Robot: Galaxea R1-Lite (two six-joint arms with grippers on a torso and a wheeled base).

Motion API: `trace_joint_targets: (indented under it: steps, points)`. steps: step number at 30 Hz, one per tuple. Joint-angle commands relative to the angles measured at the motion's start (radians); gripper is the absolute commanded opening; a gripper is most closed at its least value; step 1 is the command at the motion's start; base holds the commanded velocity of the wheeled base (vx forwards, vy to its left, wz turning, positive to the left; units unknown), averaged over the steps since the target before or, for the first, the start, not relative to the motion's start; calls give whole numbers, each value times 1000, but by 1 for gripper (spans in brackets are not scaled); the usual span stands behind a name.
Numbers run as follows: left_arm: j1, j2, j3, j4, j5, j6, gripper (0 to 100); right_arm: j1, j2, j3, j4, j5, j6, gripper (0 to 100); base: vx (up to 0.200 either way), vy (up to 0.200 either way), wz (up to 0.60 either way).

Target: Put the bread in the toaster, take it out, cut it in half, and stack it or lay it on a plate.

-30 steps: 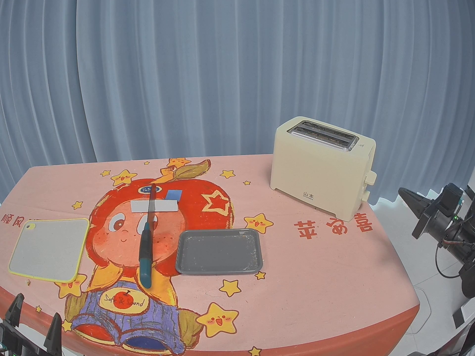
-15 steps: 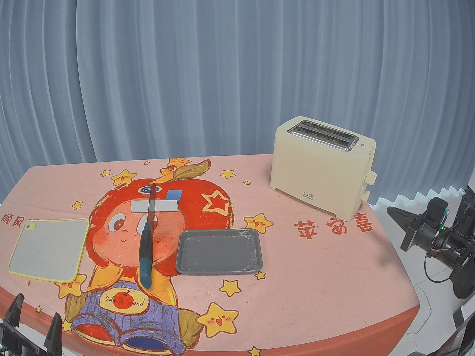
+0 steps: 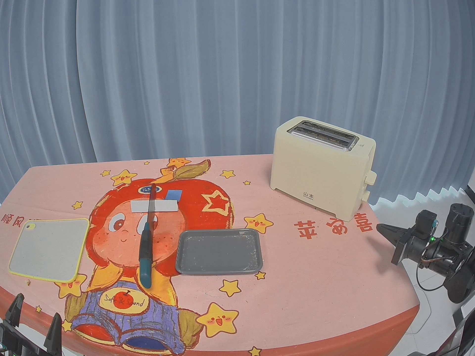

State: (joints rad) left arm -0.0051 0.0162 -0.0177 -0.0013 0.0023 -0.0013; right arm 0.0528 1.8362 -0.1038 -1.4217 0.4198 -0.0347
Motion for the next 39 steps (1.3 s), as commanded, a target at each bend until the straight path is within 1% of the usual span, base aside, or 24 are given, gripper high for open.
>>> trace_joint_targets:
  steps: [1, 5, 10, 12, 14, 16, 21, 26, 39]
  points:
    - [-1, -2, 18, 0, 1, 0, 100, 7, 5, -63, 27, -1, 1, 0, 0, 0, 0]
    - [-1, -1, 18, 0, 1, 0, 100, -7, 5, -126, 89, -1, 1, 0, 0, 0, 0]
    - [1, -1, 18, 0, 1, 0, 100, -22, 20, -174, 106, -3, -4, 0, 0, 0, 0]
    - [-1, -2, 18, 0, 1, 0, 100, -19, 46, -166, 90, -3, -13, 0, 0, 0, 0]
    - [-1, -2, 18, 0, 1, 0, 100, -22, 63, -166, 89, -1, -40, 0, 0, 0, 0]
    - [1, -2, 18, 0, 1, 0, 100, -24, 75, -169, 87, -3, -51, 0, 0, 0, 0]
    - [-1, -1, 18, 0, 1, 0, 100, -22, 71, -177, 87, -4, -51, 0, 0, 0, 0]
    - [1, -2, 18, 0, 1, 0, 100, -24, 80, -185, 87, -30, -51, 0, 0, 0, 0]
    - [-1, -2, 18, 0, 1, 0, 100, -27, 80, -205, 87, -30, -48, 0, 0, 0, 0]
